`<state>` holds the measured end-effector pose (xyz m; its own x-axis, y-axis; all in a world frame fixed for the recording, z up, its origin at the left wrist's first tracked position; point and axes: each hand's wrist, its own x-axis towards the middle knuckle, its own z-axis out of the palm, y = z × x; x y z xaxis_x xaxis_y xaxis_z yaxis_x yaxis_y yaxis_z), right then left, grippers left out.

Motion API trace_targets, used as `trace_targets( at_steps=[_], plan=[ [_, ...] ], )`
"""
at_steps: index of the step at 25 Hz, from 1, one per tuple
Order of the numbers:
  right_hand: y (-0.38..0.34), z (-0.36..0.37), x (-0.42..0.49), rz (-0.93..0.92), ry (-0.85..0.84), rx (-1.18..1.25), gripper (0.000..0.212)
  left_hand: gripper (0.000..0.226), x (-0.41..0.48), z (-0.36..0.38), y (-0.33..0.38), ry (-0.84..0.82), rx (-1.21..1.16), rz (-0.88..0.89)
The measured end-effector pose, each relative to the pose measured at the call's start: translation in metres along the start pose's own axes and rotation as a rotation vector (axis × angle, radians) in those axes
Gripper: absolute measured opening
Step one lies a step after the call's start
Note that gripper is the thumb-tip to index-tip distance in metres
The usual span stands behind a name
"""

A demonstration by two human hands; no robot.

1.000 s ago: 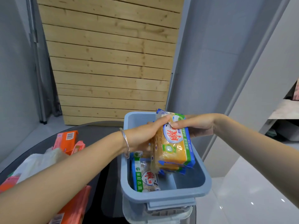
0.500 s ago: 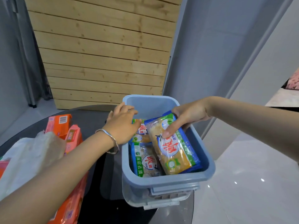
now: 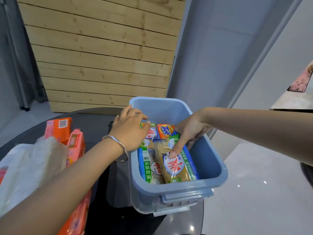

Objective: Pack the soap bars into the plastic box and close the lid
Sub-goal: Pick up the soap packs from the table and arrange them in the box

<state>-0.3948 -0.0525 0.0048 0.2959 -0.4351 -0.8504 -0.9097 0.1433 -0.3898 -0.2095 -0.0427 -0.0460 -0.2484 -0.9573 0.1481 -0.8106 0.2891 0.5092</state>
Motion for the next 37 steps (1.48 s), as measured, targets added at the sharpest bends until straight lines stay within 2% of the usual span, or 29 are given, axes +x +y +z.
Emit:
trace_targets(
  at_steps=[3, 7, 10, 14, 17, 20, 22, 23, 25, 28, 30, 33, 34, 37],
  plan=[
    [-0.004, -0.007, 0.004, 0.050, -0.007, -0.150, 0.018, 0.036, -0.001, 0.000, 0.000, 0.003, -0.011, 0.000],
    [-0.018, -0.010, 0.011, 0.147, -0.055, -0.297, 0.005, 0.036, -0.002, 0.000, 0.000, -0.003, -0.011, 0.001],
    [-0.024, -0.009, 0.012, 0.220, -0.076, -0.399, 0.017, 0.036, -0.001, -0.001, 0.000, -0.014, 0.005, 0.006],
    [-0.019, -0.010, 0.016, 0.259, -0.077, -0.446, 0.016, 0.035, -0.001, -0.002, 0.000, -0.059, 0.053, 0.028],
    [-0.018, -0.001, 0.015, 0.262, -0.078, -0.620, 0.024, 0.035, -0.001, -0.003, 0.001, -0.063, 0.069, 0.037],
    [-0.012, 0.005, 0.000, 0.091, 0.093, -0.673, 0.030, 0.034, -0.001, -0.002, 0.001, -0.062, 0.041, 0.041],
    [-0.007, 0.002, -0.012, -0.032, 0.302, -0.555, 0.044, 0.034, -0.001, -0.001, 0.001, -0.060, 0.035, 0.043],
    [-0.005, -0.001, -0.015, -0.086, 0.348, -0.467, 0.044, 0.034, -0.001, -0.001, 0.000, -0.054, 0.031, 0.043],
    [-0.003, 0.000, -0.014, -0.119, 0.291, -0.360, 0.035, 0.033, -0.002, -0.001, 0.001, -0.047, 0.021, 0.043],
    [0.002, 0.013, 0.008, -0.040, 0.209, -0.474, 0.033, 0.033, -0.002, 0.000, 0.001, -0.043, 0.010, 0.040],
    [0.006, 0.017, 0.014, -0.065, 0.241, -0.497, 0.035, 0.033, -0.002, 0.000, 0.000, -0.046, 0.016, 0.041],
    [0.004, 0.007, 0.003, -0.155, 0.343, -0.401, 0.026, 0.033, -0.001, 0.000, -0.001, -0.044, 0.015, 0.052],
    [0.003, 0.005, 0.001, -0.145, 0.331, -0.366, 0.024, 0.032, 0.000, 0.001, -0.001, -0.041, 0.011, 0.054],
    [0.003, 0.015, 0.014, 0.019, 0.103, -0.328, 0.019, 0.032, 0.001, 0.003, -0.003, -0.033, -0.003, 0.055]
  ],
)
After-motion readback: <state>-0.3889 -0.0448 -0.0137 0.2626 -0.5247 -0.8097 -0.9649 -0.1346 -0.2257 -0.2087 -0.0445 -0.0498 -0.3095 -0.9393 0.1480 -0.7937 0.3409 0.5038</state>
